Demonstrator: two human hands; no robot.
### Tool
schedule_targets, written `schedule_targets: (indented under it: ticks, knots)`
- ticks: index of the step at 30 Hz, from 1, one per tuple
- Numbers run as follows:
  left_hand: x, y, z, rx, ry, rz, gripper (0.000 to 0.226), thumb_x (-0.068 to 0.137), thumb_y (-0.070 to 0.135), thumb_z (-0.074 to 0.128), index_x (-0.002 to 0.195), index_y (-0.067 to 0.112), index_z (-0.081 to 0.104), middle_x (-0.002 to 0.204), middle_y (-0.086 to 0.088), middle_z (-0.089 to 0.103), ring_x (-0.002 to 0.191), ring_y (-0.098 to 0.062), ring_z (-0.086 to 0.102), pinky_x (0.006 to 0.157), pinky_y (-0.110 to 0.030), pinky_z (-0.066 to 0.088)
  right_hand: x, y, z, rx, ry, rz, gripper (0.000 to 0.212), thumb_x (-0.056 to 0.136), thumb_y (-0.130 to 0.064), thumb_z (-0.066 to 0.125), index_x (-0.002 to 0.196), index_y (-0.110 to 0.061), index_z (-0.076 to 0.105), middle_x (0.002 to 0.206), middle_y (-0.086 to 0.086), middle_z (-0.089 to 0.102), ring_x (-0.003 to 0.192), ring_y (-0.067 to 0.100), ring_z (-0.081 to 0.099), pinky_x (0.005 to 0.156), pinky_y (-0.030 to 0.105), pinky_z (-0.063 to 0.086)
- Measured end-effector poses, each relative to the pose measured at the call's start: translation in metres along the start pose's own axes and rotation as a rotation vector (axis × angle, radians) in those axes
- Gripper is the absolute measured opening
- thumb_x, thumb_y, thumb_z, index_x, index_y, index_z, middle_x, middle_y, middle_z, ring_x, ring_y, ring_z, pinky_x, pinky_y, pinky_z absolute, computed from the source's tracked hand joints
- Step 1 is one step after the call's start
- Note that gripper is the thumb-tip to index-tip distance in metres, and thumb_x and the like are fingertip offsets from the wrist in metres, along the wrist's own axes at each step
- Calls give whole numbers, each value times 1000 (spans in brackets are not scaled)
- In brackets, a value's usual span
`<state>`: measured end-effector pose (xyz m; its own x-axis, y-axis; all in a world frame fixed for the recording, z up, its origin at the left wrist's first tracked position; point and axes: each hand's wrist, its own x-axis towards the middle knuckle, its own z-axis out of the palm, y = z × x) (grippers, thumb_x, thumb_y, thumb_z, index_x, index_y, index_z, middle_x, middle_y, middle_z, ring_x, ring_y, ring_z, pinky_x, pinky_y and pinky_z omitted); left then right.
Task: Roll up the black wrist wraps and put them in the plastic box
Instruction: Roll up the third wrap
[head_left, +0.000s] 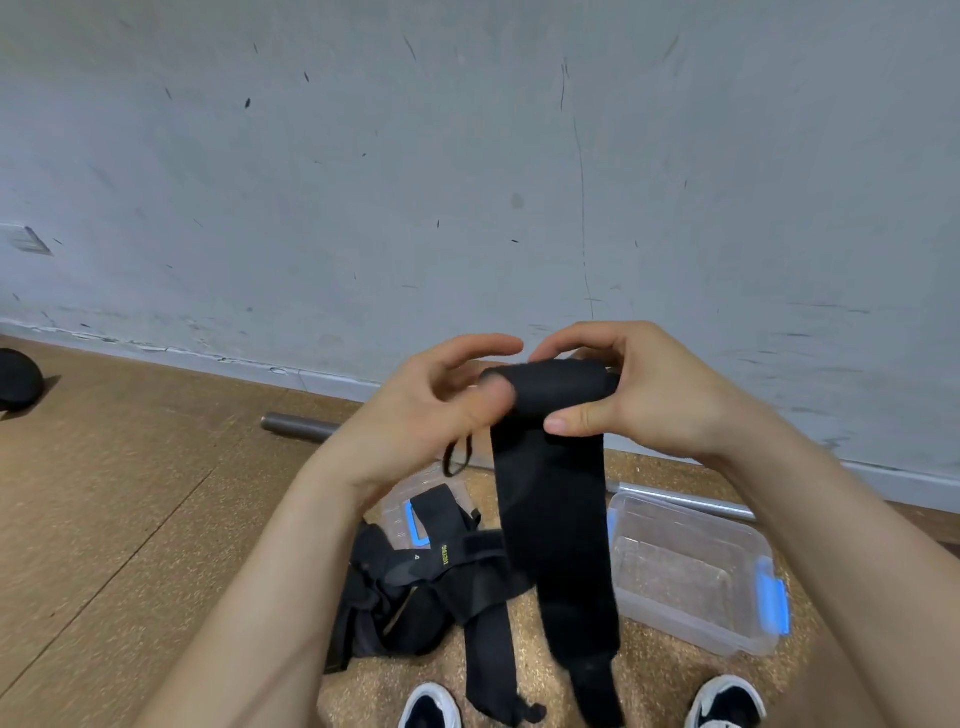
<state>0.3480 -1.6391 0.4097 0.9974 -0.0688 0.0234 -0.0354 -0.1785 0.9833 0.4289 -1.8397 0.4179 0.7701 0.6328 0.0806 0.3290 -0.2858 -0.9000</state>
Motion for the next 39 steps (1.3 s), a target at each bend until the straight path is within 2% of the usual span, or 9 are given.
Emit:
schedule_targets:
  ticks: [4, 7, 10, 14, 20, 25, 28, 33, 39]
  knots:
    - [6, -3, 13, 279, 195, 85, 34, 78, 18, 82, 108, 30, 70, 97, 11, 74, 87, 0, 68, 77, -17, 51, 0, -3, 6, 27, 11, 13, 50, 66, -4, 88, 104, -25, 64, 89, 7, 72, 79, 24, 71, 77, 37, 59]
    - [8, -2, 11, 109, 315, 135, 29, 77, 11, 80, 100, 26, 72, 91, 9, 76, 89, -4, 70, 78, -20, 56, 3, 1, 2, 307, 94, 88, 58, 68, -12, 86, 117, -23, 57, 100, 3, 74, 77, 7, 69, 63, 20, 53]
    - [9, -2, 9, -98, 396, 158, 28, 69, 16, 79, 95, 22, 73, 86, 4, 77, 87, -14, 72, 80, -29, 60, 6, 10, 2, 362, 47, 219, 57, 67, -37, 77, 121, -26, 61, 105, -11, 74, 90, 1, 64, 67, 25, 39]
    - [10, -4, 8, -224, 483, 138, 35, 65, 22, 76, 99, 14, 73, 93, -6, 77, 90, -22, 74, 79, -33, 60, 4, 12, 19, 367, -39, 190, 23, 94, -29, 62, 115, -23, 65, 97, -13, 74, 81, 2, 65, 58, 19, 37]
    - [10, -2, 16, -155, 549, 170, 21, 72, 22, 78, 92, 20, 74, 83, 5, 77, 81, -10, 72, 73, -25, 59, 11, 12, 34, 158, 144, 19, 20, 95, -25, 64, 115, -24, 65, 102, -8, 74, 95, 8, 70, 86, 35, 57]
    - [12, -1, 26, -75, 579, 226, 20, 77, 8, 80, 89, 22, 71, 74, 15, 73, 73, 1, 68, 66, -15, 52, 9, 9, 38, 226, 83, 121, 15, 103, -19, 50, 102, -13, 63, 73, -10, 63, 61, 4, 58, 43, 15, 41]
    - [11, -3, 25, 20, 563, 267, 23, 77, 11, 81, 93, 24, 72, 82, 14, 73, 80, -2, 68, 72, -20, 54, 6, 4, 38, 330, 41, 172, 20, 105, -16, 44, 115, -11, 61, 95, 1, 64, 79, 13, 63, 45, 20, 50]
    - [12, -8, 23, 119, 566, 307, 41, 71, 15, 83, 102, 39, 71, 104, 11, 73, 102, -9, 67, 89, -32, 56, 5, -3, 32, 618, 23, 230, 21, 99, -8, 48, 108, -10, 66, 94, 6, 65, 80, 16, 66, 45, 25, 53]
    - [12, -12, 26, 388, 539, 465, 47, 70, 4, 83, 109, 28, 71, 107, 6, 64, 101, 3, 59, 85, -11, 44, 4, -3, 37, 624, 26, 182, 52, 81, -55, 61, 116, -17, 69, 105, 2, 73, 91, 14, 71, 49, 24, 54]
